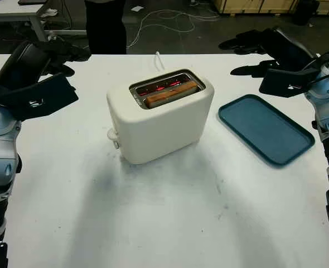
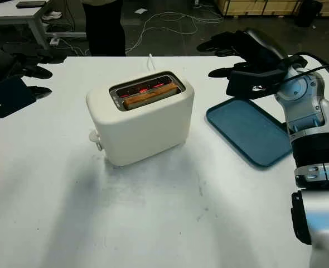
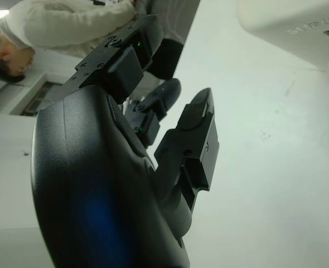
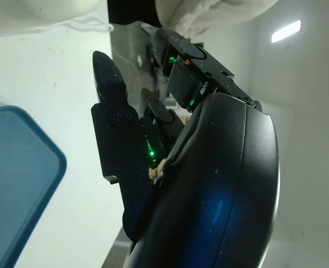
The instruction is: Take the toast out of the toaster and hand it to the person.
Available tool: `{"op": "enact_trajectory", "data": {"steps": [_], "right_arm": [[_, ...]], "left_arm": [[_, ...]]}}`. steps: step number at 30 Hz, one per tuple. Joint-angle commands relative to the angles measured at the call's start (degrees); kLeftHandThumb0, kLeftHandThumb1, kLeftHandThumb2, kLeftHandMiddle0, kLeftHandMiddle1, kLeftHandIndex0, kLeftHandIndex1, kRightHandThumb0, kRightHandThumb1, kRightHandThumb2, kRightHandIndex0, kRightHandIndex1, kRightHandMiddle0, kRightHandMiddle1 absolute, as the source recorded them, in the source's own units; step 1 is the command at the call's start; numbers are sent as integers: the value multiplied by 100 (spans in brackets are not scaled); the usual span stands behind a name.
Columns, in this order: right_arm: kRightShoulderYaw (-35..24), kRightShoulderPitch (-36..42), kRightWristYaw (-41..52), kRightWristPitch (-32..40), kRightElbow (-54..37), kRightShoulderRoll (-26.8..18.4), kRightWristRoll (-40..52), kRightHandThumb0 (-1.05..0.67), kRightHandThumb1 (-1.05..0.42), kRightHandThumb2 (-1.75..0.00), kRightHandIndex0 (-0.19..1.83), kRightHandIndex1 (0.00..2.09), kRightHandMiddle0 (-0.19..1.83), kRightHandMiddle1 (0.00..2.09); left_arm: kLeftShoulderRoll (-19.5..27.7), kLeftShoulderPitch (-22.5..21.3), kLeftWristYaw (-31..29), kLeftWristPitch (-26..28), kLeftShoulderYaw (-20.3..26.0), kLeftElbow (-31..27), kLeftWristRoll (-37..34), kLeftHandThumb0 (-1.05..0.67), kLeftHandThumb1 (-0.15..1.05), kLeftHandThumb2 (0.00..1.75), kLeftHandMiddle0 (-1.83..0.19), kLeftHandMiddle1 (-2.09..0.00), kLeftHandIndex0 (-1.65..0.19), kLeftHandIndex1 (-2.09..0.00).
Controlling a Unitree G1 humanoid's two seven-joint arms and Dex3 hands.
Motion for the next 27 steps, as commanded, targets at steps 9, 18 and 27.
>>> {"op": "enact_trajectory", "data": {"steps": [9,18,27], "right_arm": [[-91,132,13,-115,-118,-169,92,-39,-92,-2,74,0,69,0],[-112,313,69,12,-309,-164,195,-38,-92,-2,73,0,68,0],[-163,427,92,115,-489,-144,301,-39,-92,-2,72,0,68,0]], "left_arm": [[8,-106,-12,125,-72,-152,161,23,91,3,-61,-49,-70,-7],[84,-47,-101,622,-186,-475,446,28,92,2,-63,-47,-71,-6],[130,-134,-195,828,-220,-458,452,23,92,3,-62,-43,-70,-5]]}}
